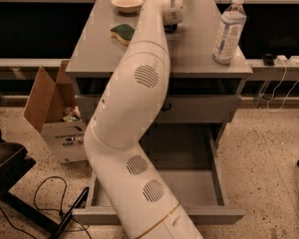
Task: Pick pepsi can from middle drawer and place on counter
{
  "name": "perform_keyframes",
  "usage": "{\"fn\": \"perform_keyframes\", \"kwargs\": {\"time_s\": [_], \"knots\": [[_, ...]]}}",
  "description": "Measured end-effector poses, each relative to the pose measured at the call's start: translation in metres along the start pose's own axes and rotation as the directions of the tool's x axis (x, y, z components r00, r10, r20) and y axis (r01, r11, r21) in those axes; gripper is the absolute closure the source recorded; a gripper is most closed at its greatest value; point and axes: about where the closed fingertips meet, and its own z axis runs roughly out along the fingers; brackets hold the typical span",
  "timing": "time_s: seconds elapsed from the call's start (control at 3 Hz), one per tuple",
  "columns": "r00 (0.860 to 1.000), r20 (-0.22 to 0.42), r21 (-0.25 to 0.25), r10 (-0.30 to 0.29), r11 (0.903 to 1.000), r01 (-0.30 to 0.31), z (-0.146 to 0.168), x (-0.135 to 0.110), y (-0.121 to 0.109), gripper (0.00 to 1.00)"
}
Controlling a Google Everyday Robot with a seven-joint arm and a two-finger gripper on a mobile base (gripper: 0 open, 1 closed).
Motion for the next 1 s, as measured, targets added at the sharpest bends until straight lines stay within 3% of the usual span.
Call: {"fn": "perform_keyframes", "kwargs": {"time_s": [0.33, 1.0], "knots": [[1.0, 0.0, 0.0, 0.0, 1.0, 0.0, 0.0, 0.0, 0.0, 0.04], [1.0, 0.0, 0.0, 0.0, 1.0, 0.0, 0.0, 0.0, 0.0, 0.0]]}}
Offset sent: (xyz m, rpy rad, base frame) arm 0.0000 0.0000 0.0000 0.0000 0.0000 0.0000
